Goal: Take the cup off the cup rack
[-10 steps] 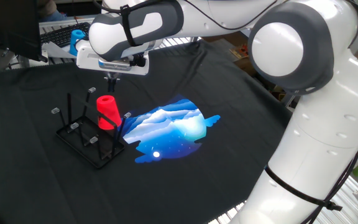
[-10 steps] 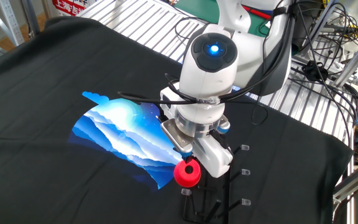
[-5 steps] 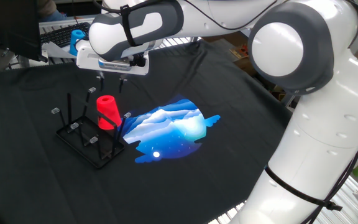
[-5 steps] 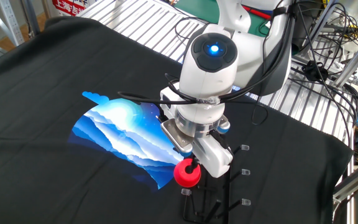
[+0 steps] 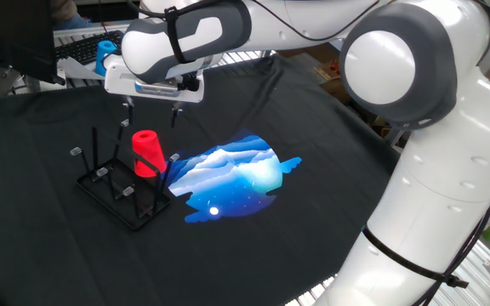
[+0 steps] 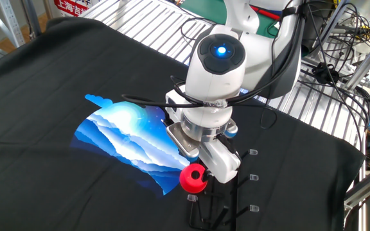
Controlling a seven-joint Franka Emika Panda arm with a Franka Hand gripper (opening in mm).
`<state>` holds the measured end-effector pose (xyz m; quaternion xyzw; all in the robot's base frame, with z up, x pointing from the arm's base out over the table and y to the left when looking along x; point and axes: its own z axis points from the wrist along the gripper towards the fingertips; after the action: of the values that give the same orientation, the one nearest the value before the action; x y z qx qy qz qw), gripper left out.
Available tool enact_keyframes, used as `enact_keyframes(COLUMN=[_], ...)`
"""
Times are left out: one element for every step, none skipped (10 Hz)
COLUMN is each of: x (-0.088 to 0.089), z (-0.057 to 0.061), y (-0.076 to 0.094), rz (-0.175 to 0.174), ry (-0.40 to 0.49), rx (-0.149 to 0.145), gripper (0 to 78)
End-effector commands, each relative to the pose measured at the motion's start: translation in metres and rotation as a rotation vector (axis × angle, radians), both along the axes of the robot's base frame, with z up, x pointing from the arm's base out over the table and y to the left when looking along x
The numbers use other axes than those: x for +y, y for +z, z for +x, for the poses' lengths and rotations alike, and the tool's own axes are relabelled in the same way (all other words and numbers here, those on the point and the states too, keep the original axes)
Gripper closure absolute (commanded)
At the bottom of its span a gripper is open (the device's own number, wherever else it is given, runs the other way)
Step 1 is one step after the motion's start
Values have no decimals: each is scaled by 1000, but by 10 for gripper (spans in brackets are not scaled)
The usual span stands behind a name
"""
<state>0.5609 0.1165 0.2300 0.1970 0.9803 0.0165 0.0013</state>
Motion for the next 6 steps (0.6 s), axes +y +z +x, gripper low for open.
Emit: enact_keyframes(x=[2,3,6,12,17,19], z=[3,2,3,4,6,7], y=[0,0,-2,-6,-10,-13], rz=[7,7,4,-3,-8,-11], ry=[-25,-24,-27,-31,-35,-33], rx=[34,36,36,36,36,36], gripper=[1,1,1,1,1,1])
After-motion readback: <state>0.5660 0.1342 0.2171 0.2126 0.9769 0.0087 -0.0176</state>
